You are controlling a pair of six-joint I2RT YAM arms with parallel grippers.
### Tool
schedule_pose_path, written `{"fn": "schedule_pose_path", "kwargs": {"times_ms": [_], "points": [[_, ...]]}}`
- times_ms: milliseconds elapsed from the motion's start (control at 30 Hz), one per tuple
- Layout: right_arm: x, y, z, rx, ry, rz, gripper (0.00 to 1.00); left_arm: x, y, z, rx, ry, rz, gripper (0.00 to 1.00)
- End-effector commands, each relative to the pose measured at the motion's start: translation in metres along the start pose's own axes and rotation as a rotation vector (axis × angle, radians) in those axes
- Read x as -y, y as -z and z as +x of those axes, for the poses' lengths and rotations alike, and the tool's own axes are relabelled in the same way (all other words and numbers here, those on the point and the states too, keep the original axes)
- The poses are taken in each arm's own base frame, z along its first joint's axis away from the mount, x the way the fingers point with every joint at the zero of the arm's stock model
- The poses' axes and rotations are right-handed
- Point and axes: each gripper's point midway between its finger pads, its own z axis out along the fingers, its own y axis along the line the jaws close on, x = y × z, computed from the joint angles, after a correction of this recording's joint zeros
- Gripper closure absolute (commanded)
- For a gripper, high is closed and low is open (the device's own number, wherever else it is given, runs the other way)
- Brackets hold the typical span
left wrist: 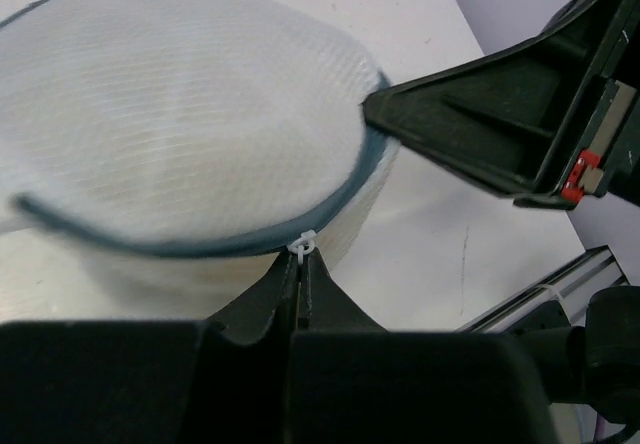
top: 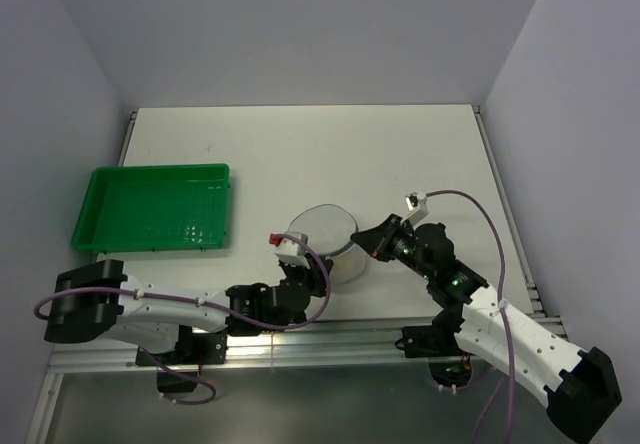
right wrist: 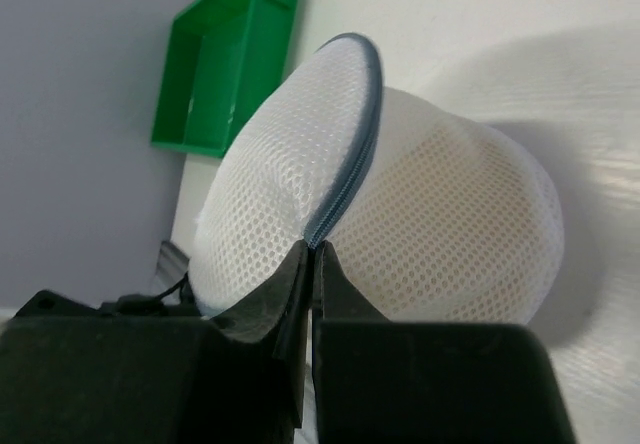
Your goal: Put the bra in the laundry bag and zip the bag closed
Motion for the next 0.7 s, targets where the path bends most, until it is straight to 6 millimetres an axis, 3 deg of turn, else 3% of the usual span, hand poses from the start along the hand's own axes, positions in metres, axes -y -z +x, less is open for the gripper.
{"fn": "schedule_pose_path", "kwargs": {"times_ms": [0, 33, 167, 267, 333, 400, 433, 533, 600, 633, 667], "points": [[0.003, -0.005, -0.034, 0.1, 0.06, 0.029, 1.0, -0.031, 0.014, -0.005, 0.012, 0.028, -0.073, 1.0], [0.007, -0.005, -0.047, 0.134, 0.056, 0.035, 1.0, -0.038, 0.017, -0.005, 0.013, 0.052, -0.09, 1.0], [0.023, -0.007, -0.069, 0.151, 0.073, 0.055, 1.0, -0.073, 0.033, -0.016, 0.048, 0.077, -0.157, 1.0], [0.025, -0.014, -0.079, 0.146, 0.085, 0.062, 1.0, -0.083, 0.041, -0.024, 0.065, 0.104, -0.165, 1.0], [0.013, -0.018, -0.081, 0.129, 0.094, 0.017, 1.0, -0.08, 0.041, -0.028, 0.078, 0.099, -0.148, 1.0], [0.01, -0.021, -0.077, 0.109, 0.068, -0.004, 0.77, -0.075, 0.038, -0.03, 0.081, 0.086, -0.148, 1.0], [0.007, -0.019, -0.075, 0.099, 0.066, -0.011, 0.49, -0.071, 0.036, -0.029, 0.079, 0.078, -0.145, 1.0], [0.004, -0.009, -0.067, 0.108, 0.074, 0.003, 0.13, -0.05, 0.024, -0.025, 0.071, 0.034, -0.117, 1.0], [0.007, -0.003, -0.042, 0.071, 0.051, 0.008, 0.06, -0.029, 0.018, -0.03, 0.084, 0.039, -0.071, 1.0], [0.002, 0.004, -0.044, 0.116, 0.03, -0.005, 0.06, -0.02, 0.013, -0.029, 0.083, 0.03, -0.062, 1.0], [0.009, 0.005, -0.031, 0.103, 0.015, 0.006, 0.05, -0.012, 0.01, -0.032, 0.094, 0.03, -0.046, 1.0]]}}
